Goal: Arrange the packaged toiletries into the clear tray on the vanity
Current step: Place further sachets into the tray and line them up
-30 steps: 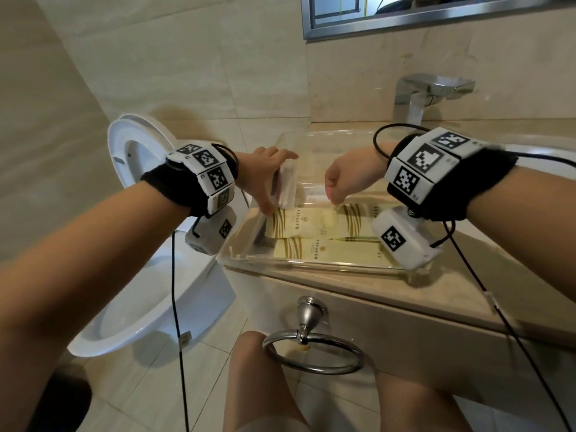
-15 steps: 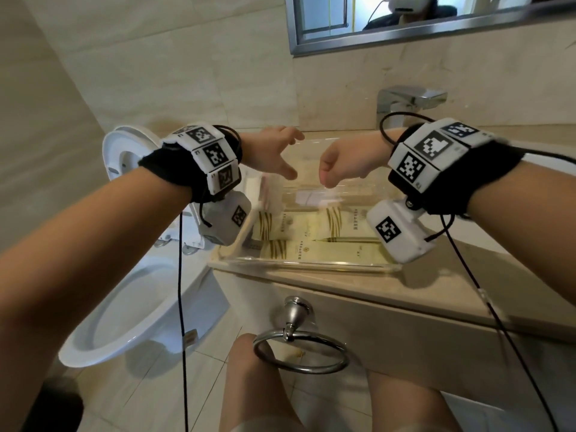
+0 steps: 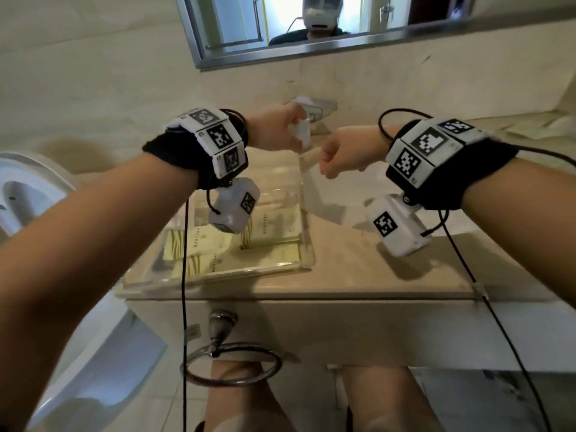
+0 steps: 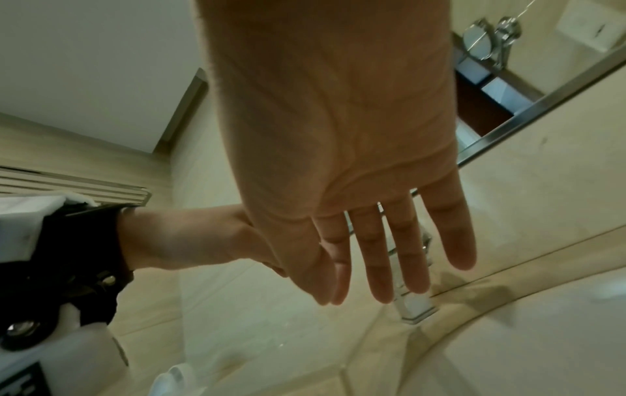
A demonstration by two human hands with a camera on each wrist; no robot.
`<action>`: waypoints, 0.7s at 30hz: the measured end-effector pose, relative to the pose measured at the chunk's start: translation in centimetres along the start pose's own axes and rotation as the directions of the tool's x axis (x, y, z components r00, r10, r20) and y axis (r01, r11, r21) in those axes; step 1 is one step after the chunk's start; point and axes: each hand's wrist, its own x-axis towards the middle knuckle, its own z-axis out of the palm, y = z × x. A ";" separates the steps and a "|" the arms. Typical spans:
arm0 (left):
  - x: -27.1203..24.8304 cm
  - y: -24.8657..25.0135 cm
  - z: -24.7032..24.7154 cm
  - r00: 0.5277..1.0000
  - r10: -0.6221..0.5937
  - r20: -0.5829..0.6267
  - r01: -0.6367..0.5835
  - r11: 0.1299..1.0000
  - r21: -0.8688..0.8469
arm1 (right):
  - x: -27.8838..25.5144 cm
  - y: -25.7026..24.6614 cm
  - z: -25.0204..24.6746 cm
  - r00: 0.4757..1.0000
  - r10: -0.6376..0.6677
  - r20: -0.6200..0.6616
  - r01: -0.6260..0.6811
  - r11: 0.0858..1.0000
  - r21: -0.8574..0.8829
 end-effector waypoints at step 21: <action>9.4 15.3 4.3 0.986 0.107 0.126 -0.068 0.957 -0.283 | -8.4 16.6 -2.5 0.924 0.381 -0.033 -0.361 0.899 0.248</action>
